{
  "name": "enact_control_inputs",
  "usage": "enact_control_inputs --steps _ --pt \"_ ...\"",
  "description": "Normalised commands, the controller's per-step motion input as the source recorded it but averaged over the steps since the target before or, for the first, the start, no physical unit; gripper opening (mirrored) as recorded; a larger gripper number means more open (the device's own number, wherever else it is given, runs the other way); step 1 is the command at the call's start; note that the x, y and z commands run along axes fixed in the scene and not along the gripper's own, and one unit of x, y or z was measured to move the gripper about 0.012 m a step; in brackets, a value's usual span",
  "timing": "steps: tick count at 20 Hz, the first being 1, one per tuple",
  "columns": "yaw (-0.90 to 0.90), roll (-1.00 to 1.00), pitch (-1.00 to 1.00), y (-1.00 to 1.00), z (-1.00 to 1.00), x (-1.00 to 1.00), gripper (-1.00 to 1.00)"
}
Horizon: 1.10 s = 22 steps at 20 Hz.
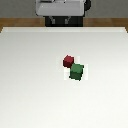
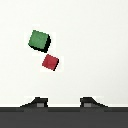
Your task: Place the red cube on top of the green cube.
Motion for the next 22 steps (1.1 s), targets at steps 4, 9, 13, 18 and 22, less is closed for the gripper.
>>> enact_control_inputs --steps 4,9,13,18,22 --pt "0.00 0.00 0.00 0.00 0.00 0.00 1.00" --pt "0.00 0.00 0.00 0.00 0.00 0.00 1.00" --pt "0.00 0.00 0.00 0.75 0.00 0.00 1.00" --pt "0.00 0.00 0.00 0.00 0.00 0.60 1.00" --pt "0.00 0.00 0.00 0.00 0.00 0.25 1.00"
